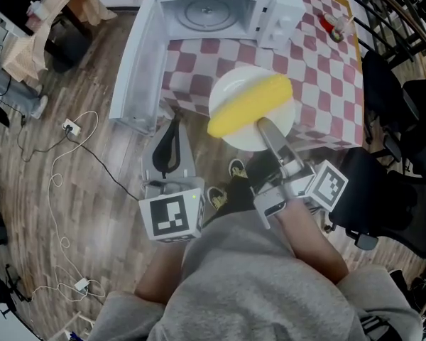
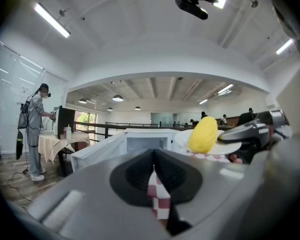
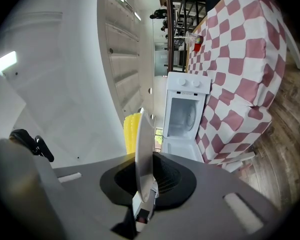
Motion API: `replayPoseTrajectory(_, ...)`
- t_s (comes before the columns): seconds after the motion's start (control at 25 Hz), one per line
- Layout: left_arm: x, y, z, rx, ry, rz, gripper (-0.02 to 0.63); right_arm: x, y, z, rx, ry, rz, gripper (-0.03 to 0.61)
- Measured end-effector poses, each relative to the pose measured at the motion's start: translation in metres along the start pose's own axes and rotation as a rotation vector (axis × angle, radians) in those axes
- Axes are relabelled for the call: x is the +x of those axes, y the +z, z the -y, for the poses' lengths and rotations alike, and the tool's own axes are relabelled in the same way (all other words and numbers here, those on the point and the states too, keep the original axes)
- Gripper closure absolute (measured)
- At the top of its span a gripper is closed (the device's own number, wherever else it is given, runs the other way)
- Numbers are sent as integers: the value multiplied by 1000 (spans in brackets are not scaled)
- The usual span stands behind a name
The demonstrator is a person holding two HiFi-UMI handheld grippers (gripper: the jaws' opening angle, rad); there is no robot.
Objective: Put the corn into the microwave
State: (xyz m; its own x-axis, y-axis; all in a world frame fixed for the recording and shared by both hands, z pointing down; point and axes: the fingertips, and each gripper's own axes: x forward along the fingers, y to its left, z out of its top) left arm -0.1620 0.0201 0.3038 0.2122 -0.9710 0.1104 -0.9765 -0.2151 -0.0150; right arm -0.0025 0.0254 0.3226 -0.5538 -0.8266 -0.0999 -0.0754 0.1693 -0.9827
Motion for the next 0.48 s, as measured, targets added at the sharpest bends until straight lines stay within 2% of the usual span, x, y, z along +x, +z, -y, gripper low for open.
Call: replayPoseTrajectory(0.48,5,11,-4,16,12,22,603,11,6,-6,-7,21,-8,549)
